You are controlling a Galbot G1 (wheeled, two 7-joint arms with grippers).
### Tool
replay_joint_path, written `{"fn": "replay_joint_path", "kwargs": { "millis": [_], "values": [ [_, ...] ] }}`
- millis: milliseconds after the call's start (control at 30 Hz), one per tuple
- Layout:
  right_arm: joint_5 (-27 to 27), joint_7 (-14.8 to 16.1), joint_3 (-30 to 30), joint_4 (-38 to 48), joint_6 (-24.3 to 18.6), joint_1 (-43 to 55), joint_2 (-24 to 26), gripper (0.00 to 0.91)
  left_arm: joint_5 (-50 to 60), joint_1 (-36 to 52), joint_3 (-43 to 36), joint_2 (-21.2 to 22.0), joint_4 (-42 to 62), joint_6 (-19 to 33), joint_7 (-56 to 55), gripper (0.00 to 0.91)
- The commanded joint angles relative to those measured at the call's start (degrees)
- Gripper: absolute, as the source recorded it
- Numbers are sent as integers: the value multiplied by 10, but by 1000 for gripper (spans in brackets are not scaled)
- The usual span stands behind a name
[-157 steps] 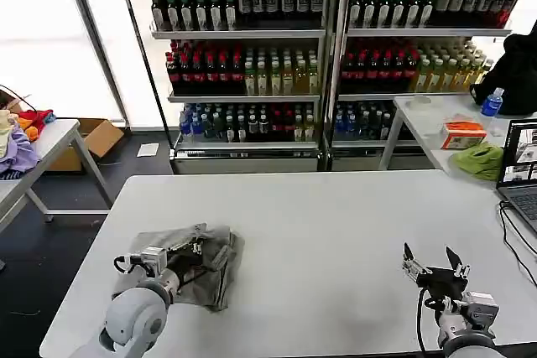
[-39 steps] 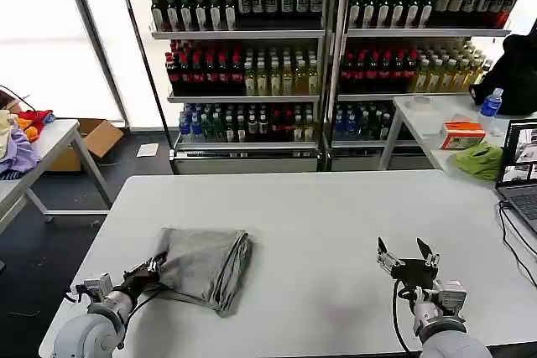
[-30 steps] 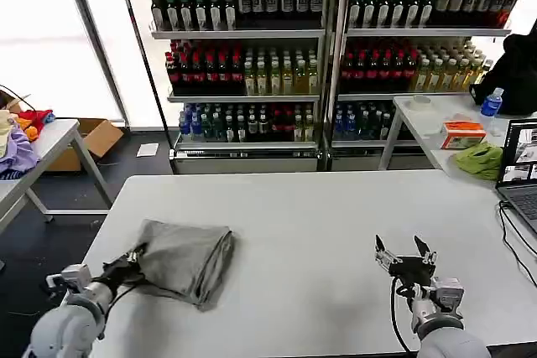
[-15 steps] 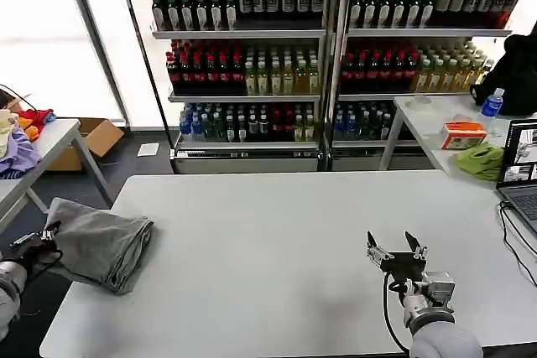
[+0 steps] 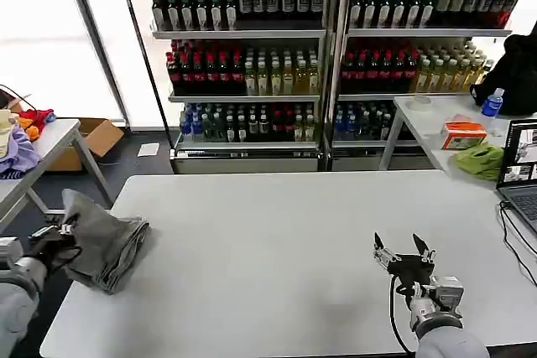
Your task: Fold and organize the clothes.
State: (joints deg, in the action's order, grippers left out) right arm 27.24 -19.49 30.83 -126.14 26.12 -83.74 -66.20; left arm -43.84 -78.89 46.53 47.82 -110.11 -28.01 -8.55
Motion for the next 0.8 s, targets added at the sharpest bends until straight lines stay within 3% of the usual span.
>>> {"fn": "replay_joint_path", "kwargs": {
  "millis": [33, 233, 433, 733, 767, 800],
  "values": [
    [-18, -6, 15, -16, 7, -17, -18, 907, 122, 85, -325, 70, -193, -38, -95, 0],
    [-42, -12, 14, -24, 10, -28, -35, 907, 160, 150, -467, 108, -136, -42, -100, 0],
    [-54, -11, 12, -36, 14, -37, -44, 907, 162, 181, -478, 117, -63, -38, -95, 0],
    [-62, -9, -2, -25, 11, -28, -46, 907, 138, 181, -466, 114, -56, -42, -95, 10],
    [-64, -9, -6, -24, 12, -25, -46, 907, 131, 182, -465, 116, -56, -41, -95, 222],
    [-64, -10, -10, -21, 12, -22, -46, 907, 124, 183, -465, 118, -55, -38, -95, 907]
  ]
}}
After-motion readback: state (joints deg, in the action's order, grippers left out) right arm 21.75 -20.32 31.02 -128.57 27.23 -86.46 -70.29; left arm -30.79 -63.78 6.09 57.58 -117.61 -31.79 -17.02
